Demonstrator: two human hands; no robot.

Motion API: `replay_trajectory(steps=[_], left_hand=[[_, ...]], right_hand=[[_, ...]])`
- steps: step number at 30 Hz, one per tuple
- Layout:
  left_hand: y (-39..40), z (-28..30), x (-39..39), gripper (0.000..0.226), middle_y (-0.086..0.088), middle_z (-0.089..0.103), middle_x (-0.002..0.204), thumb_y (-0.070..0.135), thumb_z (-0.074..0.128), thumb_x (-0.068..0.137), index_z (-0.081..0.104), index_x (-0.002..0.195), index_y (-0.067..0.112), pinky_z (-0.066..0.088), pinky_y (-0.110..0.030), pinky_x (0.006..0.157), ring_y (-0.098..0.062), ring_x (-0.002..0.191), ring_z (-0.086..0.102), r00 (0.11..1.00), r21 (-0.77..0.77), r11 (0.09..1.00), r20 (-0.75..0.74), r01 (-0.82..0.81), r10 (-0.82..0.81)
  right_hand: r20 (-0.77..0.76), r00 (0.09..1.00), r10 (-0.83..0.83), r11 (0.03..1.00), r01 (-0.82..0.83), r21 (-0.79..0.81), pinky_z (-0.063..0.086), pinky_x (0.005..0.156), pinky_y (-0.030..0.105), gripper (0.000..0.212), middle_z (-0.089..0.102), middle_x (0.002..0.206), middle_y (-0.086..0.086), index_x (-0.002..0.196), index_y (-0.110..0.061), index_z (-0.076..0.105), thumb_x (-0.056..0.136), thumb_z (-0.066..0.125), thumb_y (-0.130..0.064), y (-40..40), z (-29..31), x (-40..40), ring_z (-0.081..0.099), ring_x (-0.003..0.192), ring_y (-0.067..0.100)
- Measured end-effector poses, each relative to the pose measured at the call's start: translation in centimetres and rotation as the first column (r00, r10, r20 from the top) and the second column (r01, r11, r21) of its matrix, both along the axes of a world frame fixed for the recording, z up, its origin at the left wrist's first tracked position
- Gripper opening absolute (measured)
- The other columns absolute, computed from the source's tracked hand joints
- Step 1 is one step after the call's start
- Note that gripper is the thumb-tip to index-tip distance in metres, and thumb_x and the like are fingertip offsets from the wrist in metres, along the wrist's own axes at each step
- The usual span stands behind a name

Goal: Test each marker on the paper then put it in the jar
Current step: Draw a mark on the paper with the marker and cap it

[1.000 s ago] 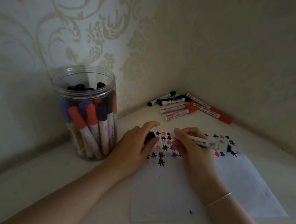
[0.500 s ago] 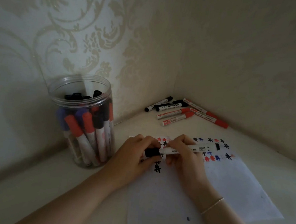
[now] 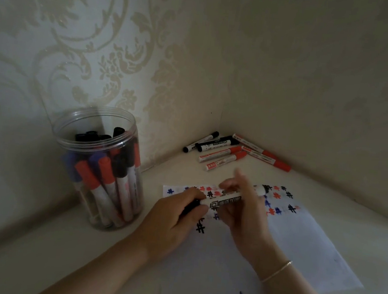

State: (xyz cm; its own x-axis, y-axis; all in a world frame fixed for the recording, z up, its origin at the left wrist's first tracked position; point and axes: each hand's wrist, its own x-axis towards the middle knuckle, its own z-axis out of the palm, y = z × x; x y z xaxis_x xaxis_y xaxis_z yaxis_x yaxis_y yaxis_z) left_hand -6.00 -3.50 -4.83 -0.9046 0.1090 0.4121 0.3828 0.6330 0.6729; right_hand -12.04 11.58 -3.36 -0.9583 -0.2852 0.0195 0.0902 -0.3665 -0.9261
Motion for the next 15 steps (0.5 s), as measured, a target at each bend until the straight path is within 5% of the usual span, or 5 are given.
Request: replay_trajectory(steps=[3,8,15], left_hand=[[0.0,0.0,0.0,0.023,0.014,0.056,0.063,0.047,0.048,0.093,0.057,0.081,0.029,0.032,-0.013,0.054,-0.003,0.055,0.049,0.998,0.079,0.996,0.046,-0.046,0.043],[0.2,0.6,-0.6,0.038,0.009,0.072,0.069,0.044,0.046,0.094,0.073,0.079,0.02,0.049,-0.013,0.061,-0.003,0.065,0.068,0.94,0.387,0.861,0.22,-0.33,0.261],[0.3,0.3,-0.8,0.032,0.007,0.072,0.066,0.035,0.053,0.094,0.075,0.077,0.019,0.049,-0.013,0.057,-0.003,0.062,0.067,0.908,0.372,0.831,0.239,-0.414,0.345]], right_hand=[[-0.116,0.967,-0.228,0.966,0.24,0.097,0.019,0.043,0.024,0.036,0.033,0.049,-0.001,0.064,-0.005,0.051,0.092,0.059,-0.026,0.5,-0.3,-0.8,0.026,0.037,0.014],[-0.442,0.881,-0.168,0.874,0.34,0.348,0.023,0.046,0.017,0.045,0.024,0.045,-0.009,0.055,-0.01,0.03,0.093,0.054,-0.011,-0.9,-0.6,0.3,0.022,0.045,0.007],[-0.454,0.877,-0.157,0.873,0.338,0.351,0.023,0.049,0.016,0.048,0.021,0.048,-0.004,0.054,-0.015,0.026,0.092,0.054,-0.006,-1.4,-1.2,0.4,0.02,0.048,0.008]])
